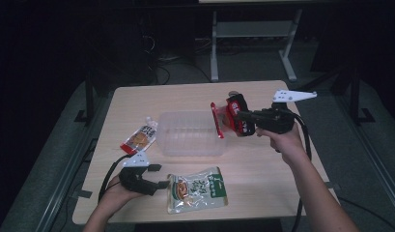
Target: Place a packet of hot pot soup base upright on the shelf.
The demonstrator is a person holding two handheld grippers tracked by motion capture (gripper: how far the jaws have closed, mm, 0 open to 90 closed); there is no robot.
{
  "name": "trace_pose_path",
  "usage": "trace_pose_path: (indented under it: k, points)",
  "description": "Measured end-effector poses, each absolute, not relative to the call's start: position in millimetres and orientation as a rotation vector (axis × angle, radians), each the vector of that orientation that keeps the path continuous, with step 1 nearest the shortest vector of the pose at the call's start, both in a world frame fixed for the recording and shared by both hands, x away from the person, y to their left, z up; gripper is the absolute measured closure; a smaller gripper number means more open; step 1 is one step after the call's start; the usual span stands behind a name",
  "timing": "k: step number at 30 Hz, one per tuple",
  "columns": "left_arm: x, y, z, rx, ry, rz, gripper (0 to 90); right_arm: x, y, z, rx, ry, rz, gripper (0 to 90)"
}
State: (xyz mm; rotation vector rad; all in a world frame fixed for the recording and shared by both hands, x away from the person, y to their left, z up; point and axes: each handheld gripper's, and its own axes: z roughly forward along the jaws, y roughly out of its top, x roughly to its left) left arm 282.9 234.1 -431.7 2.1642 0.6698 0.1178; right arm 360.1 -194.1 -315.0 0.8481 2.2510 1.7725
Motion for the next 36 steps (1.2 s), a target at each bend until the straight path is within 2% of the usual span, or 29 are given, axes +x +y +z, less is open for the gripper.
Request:
trace_pose_path:
  k: [36]
  points:
    - [283.1, 235.1, -432.6, 2.160, 0.665, 0.101, 27.1, 399.5, -76.3, -340.7, 0.814, 2.397, 1.813, 90.0]
